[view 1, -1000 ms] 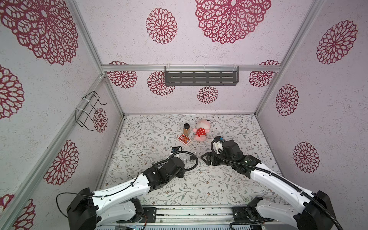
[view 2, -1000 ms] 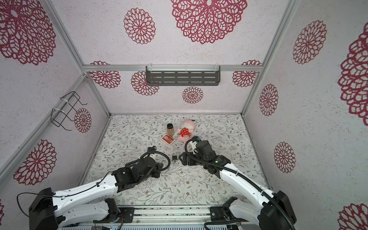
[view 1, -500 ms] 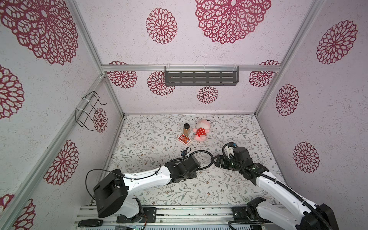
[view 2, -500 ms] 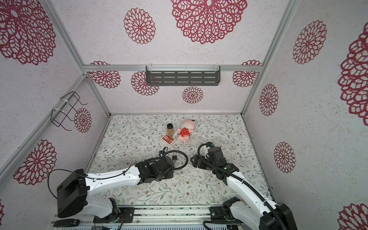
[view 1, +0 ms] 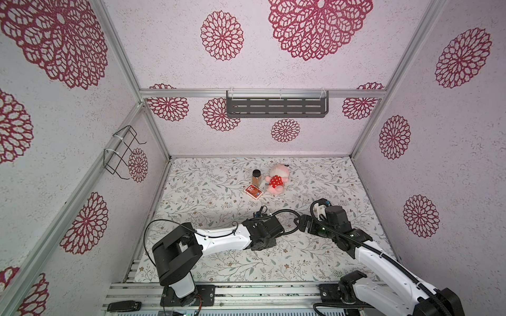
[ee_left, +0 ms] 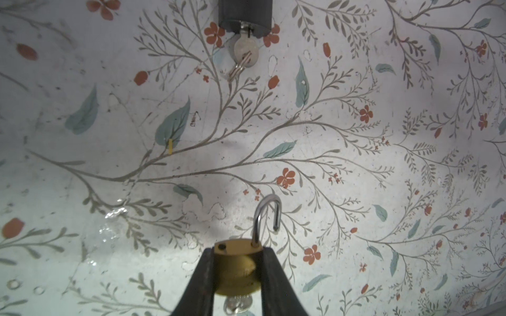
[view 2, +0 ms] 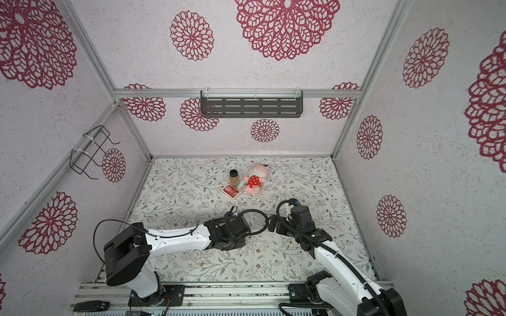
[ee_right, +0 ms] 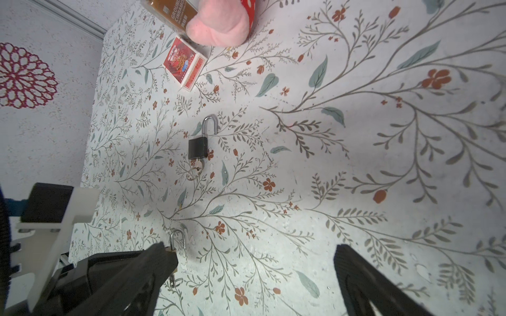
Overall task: Unlock with the key
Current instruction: 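Lower the opened brass padlock to the table and open the left gripper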
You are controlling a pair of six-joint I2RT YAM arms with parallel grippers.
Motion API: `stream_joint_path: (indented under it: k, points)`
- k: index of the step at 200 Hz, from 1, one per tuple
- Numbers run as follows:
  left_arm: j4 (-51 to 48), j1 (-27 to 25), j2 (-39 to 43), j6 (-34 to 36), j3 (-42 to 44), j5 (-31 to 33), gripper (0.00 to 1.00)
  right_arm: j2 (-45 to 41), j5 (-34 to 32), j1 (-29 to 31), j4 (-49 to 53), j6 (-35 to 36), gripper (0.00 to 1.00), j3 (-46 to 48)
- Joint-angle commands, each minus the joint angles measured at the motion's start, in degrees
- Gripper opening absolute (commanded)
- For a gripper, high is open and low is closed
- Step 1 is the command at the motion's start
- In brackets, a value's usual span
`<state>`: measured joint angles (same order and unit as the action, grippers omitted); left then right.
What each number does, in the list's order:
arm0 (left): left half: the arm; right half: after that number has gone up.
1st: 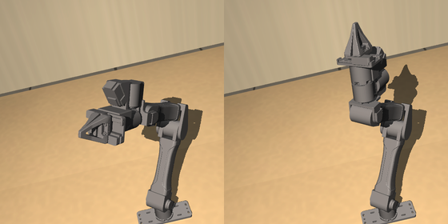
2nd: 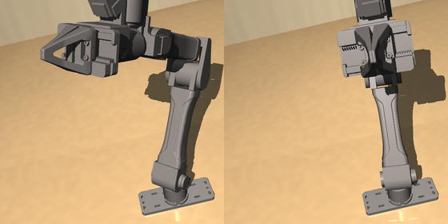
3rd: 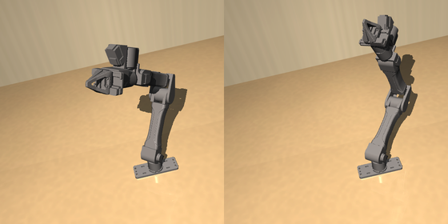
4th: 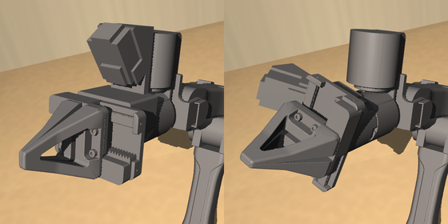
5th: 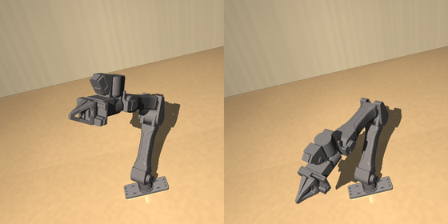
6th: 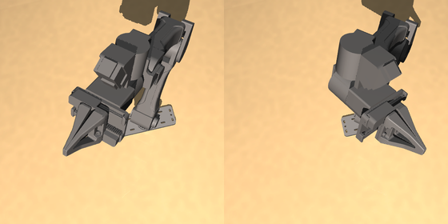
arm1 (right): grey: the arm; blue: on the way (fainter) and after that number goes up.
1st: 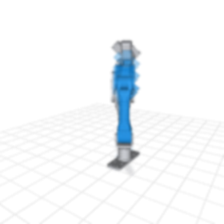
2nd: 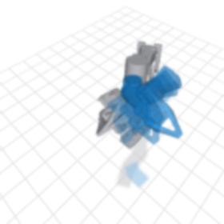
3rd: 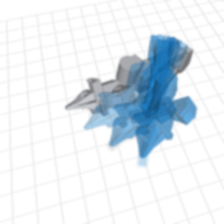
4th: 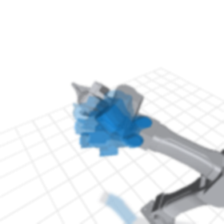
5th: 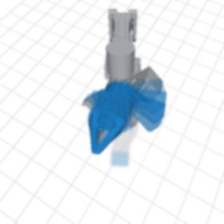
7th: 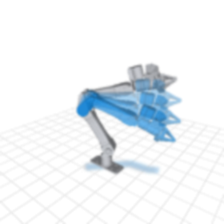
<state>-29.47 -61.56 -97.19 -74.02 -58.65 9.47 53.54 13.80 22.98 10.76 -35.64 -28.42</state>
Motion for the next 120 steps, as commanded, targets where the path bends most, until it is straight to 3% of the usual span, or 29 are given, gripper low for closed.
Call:
stream_joint_path:
  k: [1,72,120]
  points:
    - [-1.6,-0.3,-1.5,-1.8,-1.8,0.5,0.0,-0.8,0.4,-0.8,-1.5,-0.4,0.99,0.4]
    - [-1.9,0.1,-5.8,-1.8,-3.7,-0.8,0.0,-0.4,1.4,-1.8,-2.2,-0.4,0.99,0.7]
    - [-1.8,0.4,-7.2,-1.7,-4.2,-1.7,0.32,-0.4,1.9,-2.3,-2.9,-0.4,0.99,1.4]
